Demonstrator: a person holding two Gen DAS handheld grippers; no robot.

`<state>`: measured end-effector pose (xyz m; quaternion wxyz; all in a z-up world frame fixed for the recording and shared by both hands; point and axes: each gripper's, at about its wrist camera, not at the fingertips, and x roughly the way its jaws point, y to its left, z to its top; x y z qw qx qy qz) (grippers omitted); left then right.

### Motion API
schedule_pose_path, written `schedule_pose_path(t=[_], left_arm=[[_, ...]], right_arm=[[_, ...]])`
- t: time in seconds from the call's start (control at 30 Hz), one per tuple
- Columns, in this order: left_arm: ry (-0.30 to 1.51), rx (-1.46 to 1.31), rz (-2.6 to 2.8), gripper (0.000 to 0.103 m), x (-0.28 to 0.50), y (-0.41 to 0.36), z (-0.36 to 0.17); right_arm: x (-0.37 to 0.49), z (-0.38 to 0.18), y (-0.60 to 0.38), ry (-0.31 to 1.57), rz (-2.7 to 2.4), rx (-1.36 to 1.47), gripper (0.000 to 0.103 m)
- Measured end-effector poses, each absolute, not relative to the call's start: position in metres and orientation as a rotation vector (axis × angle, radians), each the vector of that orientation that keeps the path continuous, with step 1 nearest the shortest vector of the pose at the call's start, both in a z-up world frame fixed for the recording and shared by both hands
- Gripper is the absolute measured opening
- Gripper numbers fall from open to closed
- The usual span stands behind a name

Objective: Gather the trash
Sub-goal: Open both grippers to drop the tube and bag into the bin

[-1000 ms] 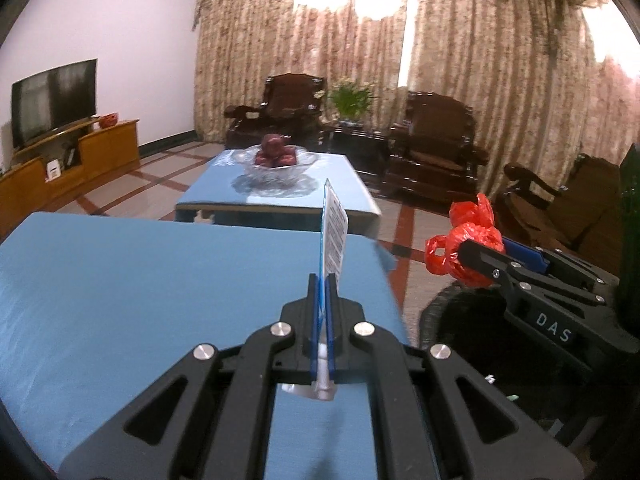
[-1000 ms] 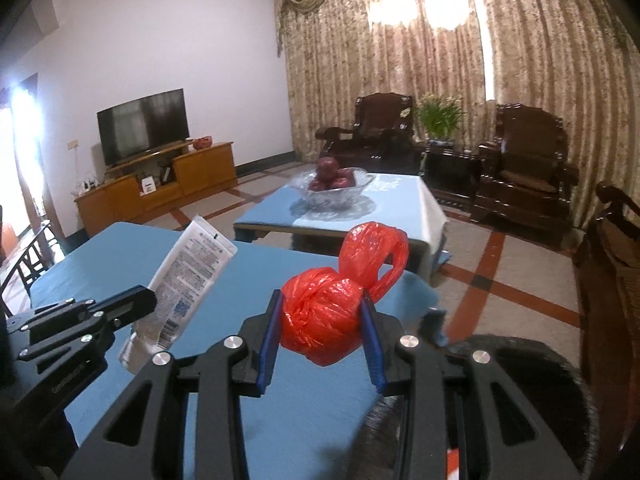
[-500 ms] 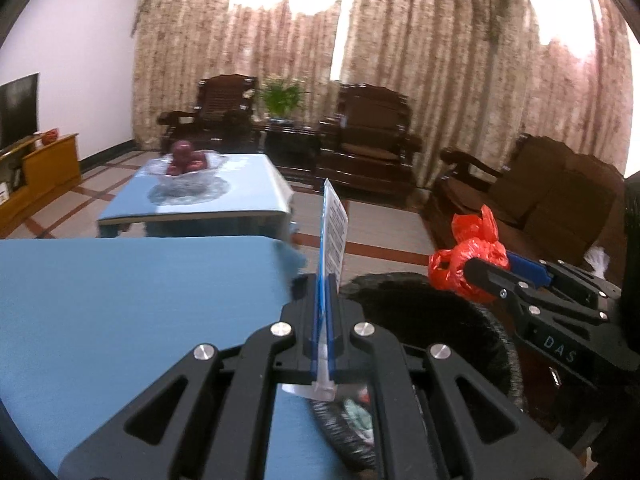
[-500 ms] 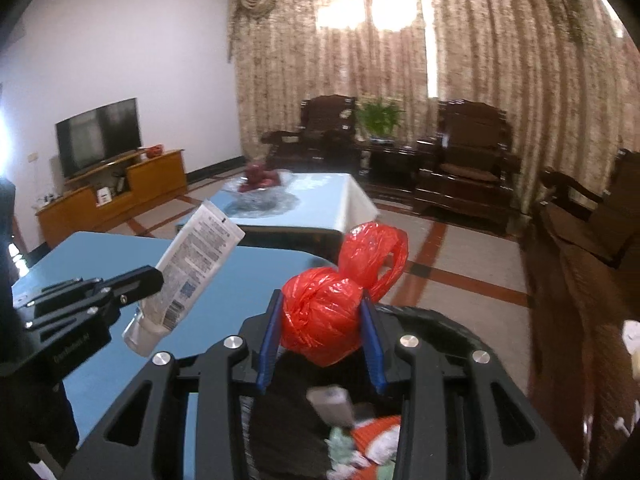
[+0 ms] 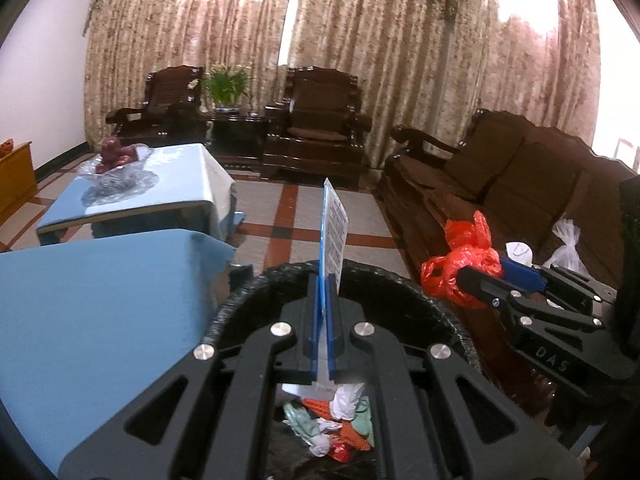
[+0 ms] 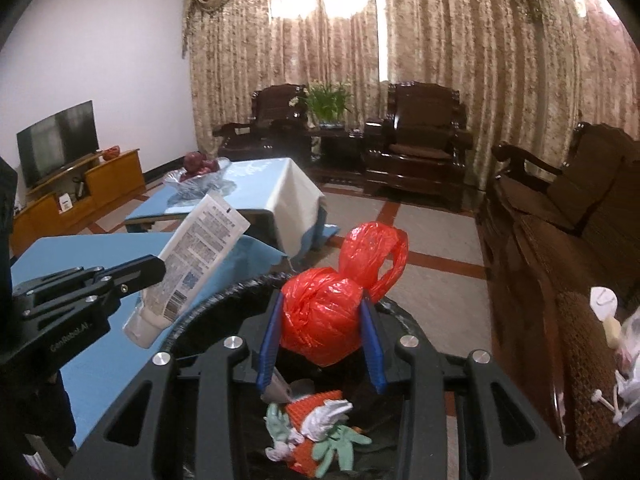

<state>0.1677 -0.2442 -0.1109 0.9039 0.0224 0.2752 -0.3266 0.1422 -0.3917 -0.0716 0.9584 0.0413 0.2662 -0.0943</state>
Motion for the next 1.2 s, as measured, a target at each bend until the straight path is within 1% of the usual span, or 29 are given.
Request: schedule_pose_path(t=[0.13,0.2,0.27,0.33,0.37,0.4,0.43,0.47,0.5,0.53,0.57,0.63,0.67,0.7,0.73,0.8,0.83,0.9,0.97,1.03,1.2], left_arm=[[0.604,0.044,-0.698,0.002,0.175,-0.255,-0.125],[0.617,0.049,-0.709,0.003,0.178,-0.261,-0.130],[0.641,0.052,-0.717,0.003,0.181,-0.261,-0.136],[0.660,0.049,-0.710,0.004,0.185,-0.260,-0.138],[0.661,0.046,-0.705,0.005,0.185,-0.257,-0.140],[0.660,0.048,-0.702,0.011,0.189,-0.255,-0.138],[0.657,0.048,-0.699,0.025,0.189,-0.252,-0.138],[0.652,0.043,-0.694,0.032,0.189,-0.249,-0.137],[0.648,0.036,-0.692,0.038,0.189,-0.245,-0.135],[0.646,0.031,-0.690,0.042,0.189,-0.242,-0.134],[0.647,0.026,-0.689,0.044,0.189,-0.240,-0.132],[0.641,0.021,-0.683,0.056,0.190,-0.236,-0.126],[0.637,0.017,-0.680,0.058,0.189,-0.232,-0.124],[0.635,0.014,-0.679,0.065,0.189,-0.230,-0.122],[0.633,0.012,-0.674,0.075,0.189,-0.227,-0.119],[0.618,0.004,-0.665,0.080,0.187,-0.219,-0.113],[0.611,0.001,-0.661,0.085,0.185,-0.213,-0.110],[0.600,0.003,-0.647,0.090,0.182,-0.205,-0.105],[0.592,0.004,-0.632,0.091,0.178,-0.193,-0.098],[0.590,0.007,-0.607,0.095,0.175,-0.184,-0.093],[0.572,0.022,-0.552,0.096,0.166,-0.157,-0.078]], right_arm=[[0.144,-0.085,-0.400,0.568,-0.199,0.088,0.037],[0.145,-0.091,-0.404,0.579,-0.198,0.093,0.040],[0.147,-0.097,-0.407,0.598,-0.210,0.086,0.048],[0.149,-0.100,-0.408,0.619,-0.214,0.078,0.051],[0.148,-0.101,-0.407,0.617,-0.221,0.076,0.056],[0.147,-0.100,-0.406,0.614,-0.225,0.076,0.058],[0.146,-0.100,-0.406,0.612,-0.227,0.075,0.063],[0.146,-0.100,-0.405,0.610,-0.232,0.072,0.068],[0.146,-0.099,-0.404,0.609,-0.235,0.070,0.070],[0.145,-0.099,-0.404,0.610,-0.236,0.071,0.073],[0.145,-0.099,-0.403,0.610,-0.236,0.074,0.081],[0.143,-0.098,-0.402,0.608,-0.237,0.081,0.090],[0.142,-0.097,-0.401,0.607,-0.235,0.084,0.092],[0.141,-0.096,-0.401,0.607,-0.232,0.087,0.093],[0.140,-0.094,-0.399,0.606,-0.228,0.093,0.096],[0.138,-0.089,-0.397,0.602,-0.219,0.106,0.096],[0.137,-0.087,-0.396,0.598,-0.215,0.110,0.096],[0.134,-0.081,-0.391,0.588,-0.208,0.119,0.097],[0.133,-0.075,-0.387,0.581,-0.196,0.129,0.097],[0.132,-0.069,-0.382,0.579,-0.184,0.141,0.097],[0.127,-0.055,-0.366,0.586,-0.138,0.159,0.097]])
